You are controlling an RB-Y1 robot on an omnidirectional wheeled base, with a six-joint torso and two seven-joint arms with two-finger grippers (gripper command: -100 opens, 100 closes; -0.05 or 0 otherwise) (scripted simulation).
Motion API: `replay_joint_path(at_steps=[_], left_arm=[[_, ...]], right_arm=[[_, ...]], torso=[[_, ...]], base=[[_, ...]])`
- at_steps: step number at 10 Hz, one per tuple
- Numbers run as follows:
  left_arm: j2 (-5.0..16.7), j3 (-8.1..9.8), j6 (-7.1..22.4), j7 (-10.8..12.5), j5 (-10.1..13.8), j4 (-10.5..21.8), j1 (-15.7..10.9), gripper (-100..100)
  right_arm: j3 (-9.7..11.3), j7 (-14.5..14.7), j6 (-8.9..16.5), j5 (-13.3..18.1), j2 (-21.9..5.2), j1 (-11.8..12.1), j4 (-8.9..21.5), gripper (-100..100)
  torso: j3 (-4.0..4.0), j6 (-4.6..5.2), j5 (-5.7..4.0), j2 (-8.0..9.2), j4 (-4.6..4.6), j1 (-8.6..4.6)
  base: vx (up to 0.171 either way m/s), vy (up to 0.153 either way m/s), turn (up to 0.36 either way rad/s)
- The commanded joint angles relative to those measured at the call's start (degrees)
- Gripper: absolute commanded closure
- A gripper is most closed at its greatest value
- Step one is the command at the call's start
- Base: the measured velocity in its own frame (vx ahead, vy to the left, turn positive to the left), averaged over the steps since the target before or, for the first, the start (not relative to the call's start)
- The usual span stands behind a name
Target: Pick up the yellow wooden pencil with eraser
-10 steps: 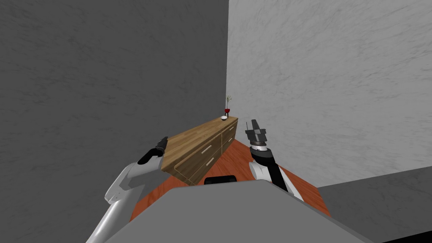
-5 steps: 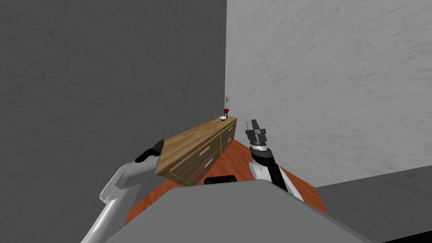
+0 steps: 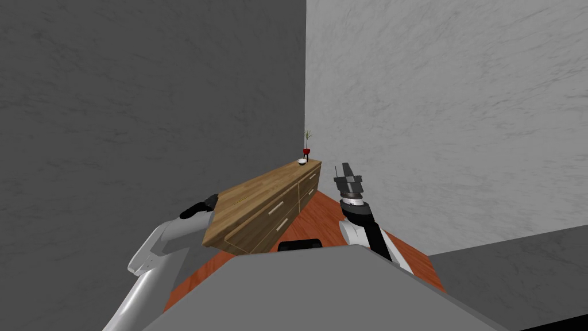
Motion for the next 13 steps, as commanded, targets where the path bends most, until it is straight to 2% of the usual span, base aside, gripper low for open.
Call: replay_joint_path(at_steps=[1,2,3,4,5,6,7,8,11,13], left_arm=[[0.34,0.61,2.46,-0.49,0.01,0.91,-0.22,-100],[1.02,1.73,4.35,-1.31,-0.12,2.14,-0.83,-100],[1.02,1.73,5.73,-1.31,-0.12,2.14,-0.83,-100],[1.67,2.81,7.81,-2.1,-0.28,3.33,-1.41,-100],[1.67,2.81,8.79,-2.1,-0.28,3.33,-1.41,-100],[2.27,3.83,10.87,-2.88,-0.46,4.47,-1.94,-100],[2.27,3.83,11.65,-2.88,-0.46,4.47,-1.94,-100],[2.82,4.8,13.54,-3.62,-0.67,5.57,-2.41,-100],[3.32,5.7,16.76,-4.34,-0.88,6.63,-2.84,-100],[4.1,7.32,20.41,-5.68,-1.34,8.63,-3.55,-100]], right_arm=[[0.0,0.0,0.0,0.0,0.0,0.0,0.0,0],[0.0,0.0,0.0,0.0,0.0,0.0,0.0,0],[0.0,0.0,0.0,0.0,0.0,0.0,0.0,0],[0.0,0.0,0.0,0.0,0.0,0.0,0.0,0],[0.0,0.0,0.0,0.0,0.0,0.0,0.0,0],[0.0,0.0,0.0,0.0,0.0,0.0,0.0,0],[0.0,0.0,0.0,0.0,0.0,0.0,0.0,0],[0.0,0.0,0.0,0.0,0.0,0.0,0.0,0],[0.0,0.0,0.0,0.0,0.0,0.0,0.0,0],[0.0,0.0,0.0,0.0,0.0,0.0,0.0,0]], torso=[[0.0,0.0,0.0,0.0,0.0,0.0],[0.01,-0.01,0.0,0.02,0.0,0.03],[-0.01,0.0,0.01,-0.02,0.0,0.06],[0.0,-0.01,0.01,0.0,0.0,0.08],[-0.01,0.0,0.01,-0.02,-0.01,0.06],[-0.01,-0.01,0.01,-0.01,-0.01,0.07],[-0.01,0.0,0.01,-0.01,-0.01,0.05],[0.0,-0.01,0.01,0.01,0.0,0.06],[-0.03,0.0,0.01,-0.04,-0.01,0.08],[0.0,-0.01,0.02,0.01,0.0,0.07]], base=[[0.049,-0.054,-0.017],[0.062,-0.043,-0.043],[0.055,-0.037,-0.022],[0.062,-0.046,-0.048],[0.057,-0.043,-0.018],[0.059,-0.049,-0.045],[0.054,-0.041,-0.02],[0.071,-0.03,-0.041],[0.061,-0.033,-0.031],[0.065,-0.05,-0.048]])
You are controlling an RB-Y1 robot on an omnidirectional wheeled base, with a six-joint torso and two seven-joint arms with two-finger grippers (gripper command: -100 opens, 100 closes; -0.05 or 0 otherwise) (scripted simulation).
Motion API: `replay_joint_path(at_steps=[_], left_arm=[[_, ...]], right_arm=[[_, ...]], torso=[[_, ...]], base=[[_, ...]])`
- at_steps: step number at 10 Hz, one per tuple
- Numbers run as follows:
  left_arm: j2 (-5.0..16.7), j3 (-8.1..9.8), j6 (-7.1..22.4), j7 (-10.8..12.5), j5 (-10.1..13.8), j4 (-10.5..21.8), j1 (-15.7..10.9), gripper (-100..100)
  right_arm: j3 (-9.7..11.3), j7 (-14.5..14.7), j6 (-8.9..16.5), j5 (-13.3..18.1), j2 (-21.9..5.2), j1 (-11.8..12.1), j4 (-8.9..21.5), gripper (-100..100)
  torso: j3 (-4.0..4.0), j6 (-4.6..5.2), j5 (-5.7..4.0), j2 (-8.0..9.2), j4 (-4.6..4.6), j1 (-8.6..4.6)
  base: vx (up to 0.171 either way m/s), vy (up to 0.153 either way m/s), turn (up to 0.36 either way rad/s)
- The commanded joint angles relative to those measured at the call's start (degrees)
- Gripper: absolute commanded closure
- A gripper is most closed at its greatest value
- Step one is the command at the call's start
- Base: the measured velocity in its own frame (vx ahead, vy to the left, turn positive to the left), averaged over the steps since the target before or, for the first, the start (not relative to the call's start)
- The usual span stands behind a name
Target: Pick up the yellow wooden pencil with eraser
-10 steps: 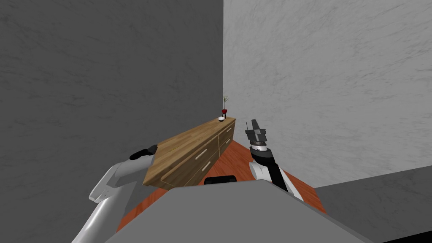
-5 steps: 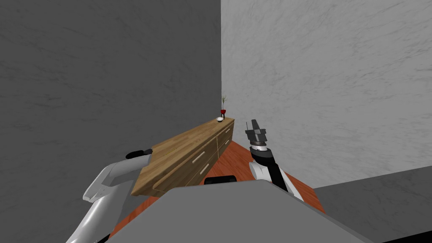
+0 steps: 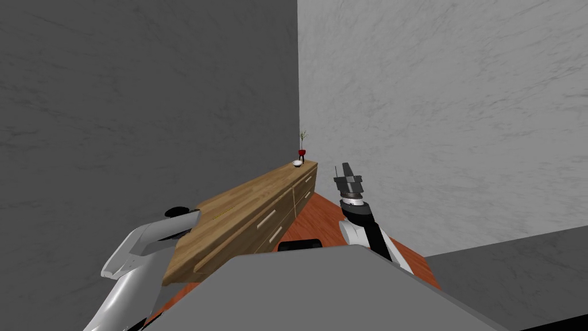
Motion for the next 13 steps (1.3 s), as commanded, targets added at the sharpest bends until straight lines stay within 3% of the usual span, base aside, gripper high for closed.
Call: replay_joint_path(at_steps=[1,7,9,10,11,13], left_arm=[[0.4,0.44,1.93,-0.49,-0.16,0.84,-0.49,-100],[1.13,3.88,10.97,-3.74,-1.46,6.17,-1.45,-100],[1.0,3.85,11.03,-3.69,-1.51,6.08,-1.37,-100],[0.99,3.9,11.16,-3.8,-1.5,6.21,-1.37,0],[0.69,3.34,9.36,-3.29,-1.74,7.73,-1.4,-100],[0.39,2.79,7.56,-2.8,-1.97,9.27,-1.43,-100]], right_arm=[[0.0,0.0,0.0,0.0,0.0,0.0,0.0,0],[0.0,0.0,0.0,0.0,0.0,0.0,0.0,0],[0.0,0.0,0.0,0.0,0.0,0.0,0.0,0],[0.0,0.0,0.0,0.0,0.0,0.0,0.0,0],[-0.01,0.0,0.0,0.0,0.0,0.0,0.0,0],[-0.01,0.0,0.0,0.0,-0.01,0.0,0.0,0]], torso=[[0.0,0.0,0.0,0.0,0.0,0.0],[-0.07,0.0,0.01,-0.11,-0.03,0.05],[-0.06,-0.01,0.0,-0.09,-0.03,0.01],[0.03,-0.01,0.01,0.08,0.01,0.1],[0.11,-0.02,0.03,0.2,0.04,0.16],[0.13,-0.02,0.08,0.23,0.05,0.39]], base=[[0.068,-0.055,-0.022],[0.097,-0.042,-0.055],[0.065,-0.036,-0.019],[0.008,-0.004,0.0],[0.013,0.03,0.027],[0.01,0.057,0.017]])
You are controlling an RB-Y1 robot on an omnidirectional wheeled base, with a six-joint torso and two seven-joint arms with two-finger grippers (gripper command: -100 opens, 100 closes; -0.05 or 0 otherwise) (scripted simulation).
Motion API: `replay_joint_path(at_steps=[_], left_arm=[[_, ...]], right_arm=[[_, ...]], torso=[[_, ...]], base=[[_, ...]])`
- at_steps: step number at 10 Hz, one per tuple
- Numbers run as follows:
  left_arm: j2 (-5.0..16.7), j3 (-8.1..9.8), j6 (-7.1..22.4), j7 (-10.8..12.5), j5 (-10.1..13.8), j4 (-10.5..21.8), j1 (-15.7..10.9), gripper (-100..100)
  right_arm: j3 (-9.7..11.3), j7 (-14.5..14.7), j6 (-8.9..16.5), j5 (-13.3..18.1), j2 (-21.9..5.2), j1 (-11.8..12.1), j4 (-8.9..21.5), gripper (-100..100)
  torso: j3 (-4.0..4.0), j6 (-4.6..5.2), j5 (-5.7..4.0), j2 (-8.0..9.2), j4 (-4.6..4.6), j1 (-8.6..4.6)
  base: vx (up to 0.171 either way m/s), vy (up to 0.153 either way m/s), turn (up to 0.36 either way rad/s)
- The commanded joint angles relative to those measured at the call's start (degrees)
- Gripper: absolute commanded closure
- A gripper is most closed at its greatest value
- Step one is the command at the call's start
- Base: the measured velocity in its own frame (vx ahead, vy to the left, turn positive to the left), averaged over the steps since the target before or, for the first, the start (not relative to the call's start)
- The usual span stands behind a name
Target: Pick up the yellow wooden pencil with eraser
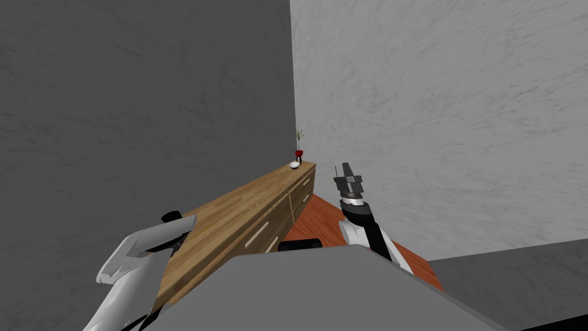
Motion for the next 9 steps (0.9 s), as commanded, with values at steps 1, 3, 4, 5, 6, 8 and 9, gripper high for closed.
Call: replay_joint_path(at_steps=[1,3,4,5,6,8,9], left_arm=[[0.0,0.0,0.0,0.0,0.0,0.0,0.0,-100],[-0.01,-0.03,-0.17,0.05,-0.01,0.06,0.01,100],[-0.01,-0.03,-0.17,0.06,-0.01,0.06,0.01,100],[-0.01,-0.03,-0.17,0.06,-0.01,0.06,0.01,100],[-0.01,-0.03,-0.17,0.06,-0.01,0.06,0.01,100],[1.83,0.37,0.15,-0.02,0.29,0.28,-0.88,-100],[2.59,0.49,0.44,-0.05,0.59,0.64,-1.32,-100]], right_arm=[[0.0,0.0,0.0,0.0,0.0,0.0,0.0,0],[0.0,0.0,0.0,0.0,0.0,0.0,0.0,0],[0.01,0.0,0.0,0.0,0.01,0.0,0.0,0],[0.01,0.0,0.0,0.0,0.01,0.0,0.0,0],[0.01,0.0,0.0,0.0,0.01,0.0,0.0,0],[0.01,0.0,0.0,0.0,0.01,0.0,0.0,0],[0.01,0.0,0.0,0.0,0.01,-0.01,0.0,0]], torso=[[0.0,0.0,0.0,0.0,0.0,0.0],[0.02,0.0,-0.04,0.03,0.01,-0.19],[0.02,0.01,-0.05,0.04,0.01,-0.22],[0.02,0.01,-0.05,0.04,0.01,-0.23],[0.02,0.01,-0.06,0.04,0.01,-0.23],[0.02,0.01,-0.06,0.04,0.01,-0.24],[0.13,0.01,-0.1,0.23,0.05,-0.43]], base=[[0.001,0.027,-0.002],[0.0,0.003,0.0],[0.0,0.0,0.0],[0.0,0.0,0.0],[0.0,0.0,0.0],[-0.035,-0.03,-0.001],[-0.13,-0.075,0.017]])
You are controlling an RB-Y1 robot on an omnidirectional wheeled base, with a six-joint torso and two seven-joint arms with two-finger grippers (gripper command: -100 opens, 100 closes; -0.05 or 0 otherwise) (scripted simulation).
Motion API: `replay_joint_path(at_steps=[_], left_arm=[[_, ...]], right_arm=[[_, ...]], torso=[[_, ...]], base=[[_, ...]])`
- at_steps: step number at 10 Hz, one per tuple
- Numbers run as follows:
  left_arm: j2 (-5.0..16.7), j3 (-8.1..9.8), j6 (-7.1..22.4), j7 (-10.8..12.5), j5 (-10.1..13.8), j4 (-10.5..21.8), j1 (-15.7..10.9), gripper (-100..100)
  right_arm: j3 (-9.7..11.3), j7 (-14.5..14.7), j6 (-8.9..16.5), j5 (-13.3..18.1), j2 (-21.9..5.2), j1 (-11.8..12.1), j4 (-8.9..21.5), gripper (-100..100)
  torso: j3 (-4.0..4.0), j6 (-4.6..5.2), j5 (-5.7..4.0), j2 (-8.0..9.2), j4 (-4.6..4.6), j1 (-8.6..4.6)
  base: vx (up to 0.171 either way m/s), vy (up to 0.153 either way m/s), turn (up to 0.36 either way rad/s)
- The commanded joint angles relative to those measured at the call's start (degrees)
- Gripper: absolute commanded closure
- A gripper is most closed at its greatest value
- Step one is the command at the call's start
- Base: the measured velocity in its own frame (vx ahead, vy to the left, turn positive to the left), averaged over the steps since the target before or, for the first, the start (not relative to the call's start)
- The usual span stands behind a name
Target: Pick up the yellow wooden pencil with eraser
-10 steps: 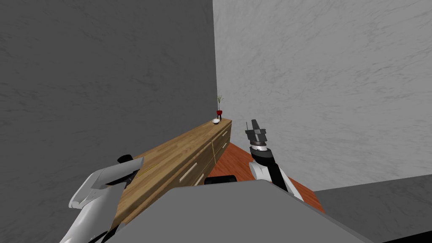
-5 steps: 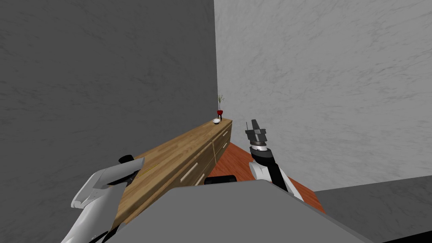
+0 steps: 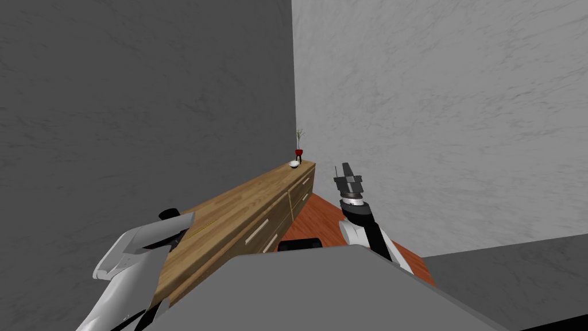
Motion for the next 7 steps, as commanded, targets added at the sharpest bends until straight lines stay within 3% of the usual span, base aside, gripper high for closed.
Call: replay_joint_path(at_steps=[1,4,7], left_arm=[[2.36,0.52,1.15,-0.26,1.23,1.03,-1.18,-100],[6.21,0.81,3.59,-0.45,3.64,4.05,-3.86,-100],[9.22,0.88,5.83,-0.55,5.85,6.95,-6.15,-100]], right_arm=[[0.0,0.0,0.0,0.0,0.0,0.0,0.0,0],[0.0,0.0,0.0,0.0,0.0,0.0,0.0,0],[-0.01,0.0,0.0,0.0,-0.01,0.0,0.0,0]], torso=[[0.0,0.0,0.0,0.0,0.0,0.0],[0.12,-0.02,0.04,0.18,0.05,0.19],[-0.02,-0.01,0.07,-0.05,0.0,0.27]], base=[[-0.141,-0.086,0.033],[-0.143,-0.023,0.063],[-0.084,0.004,0.062]])
